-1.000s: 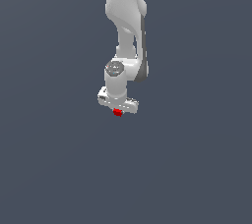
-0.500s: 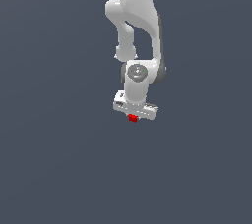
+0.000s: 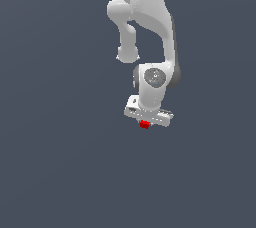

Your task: Pick up the red cube and move it to a goal position.

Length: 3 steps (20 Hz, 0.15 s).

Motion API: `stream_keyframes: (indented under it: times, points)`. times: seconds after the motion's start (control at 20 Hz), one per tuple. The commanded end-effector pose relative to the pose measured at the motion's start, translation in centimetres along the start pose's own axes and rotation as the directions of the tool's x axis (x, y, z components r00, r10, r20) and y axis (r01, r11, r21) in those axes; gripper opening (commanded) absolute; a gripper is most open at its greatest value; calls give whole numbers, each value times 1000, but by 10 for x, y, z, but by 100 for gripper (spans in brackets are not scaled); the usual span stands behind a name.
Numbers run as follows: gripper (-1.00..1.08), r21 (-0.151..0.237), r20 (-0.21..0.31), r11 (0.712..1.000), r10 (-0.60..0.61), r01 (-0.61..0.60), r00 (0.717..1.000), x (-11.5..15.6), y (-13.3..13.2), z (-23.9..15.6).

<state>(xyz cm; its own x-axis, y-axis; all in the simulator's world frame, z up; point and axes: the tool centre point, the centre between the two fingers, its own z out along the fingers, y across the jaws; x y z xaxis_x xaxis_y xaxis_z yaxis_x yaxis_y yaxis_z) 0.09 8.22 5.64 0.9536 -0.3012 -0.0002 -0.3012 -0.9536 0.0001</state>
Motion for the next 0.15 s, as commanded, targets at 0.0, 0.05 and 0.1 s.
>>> stream_keyframes:
  times: [0.0,0.05,0.1]
  points:
    - [-100,0,0,1000,1,-1,1000,2,-4,-1]
    - [-100,0,0,1000,1,-1,1000,2,-5,-1]
    - [-100,0,0,1000,1,-1,1000,2,-5,-1]
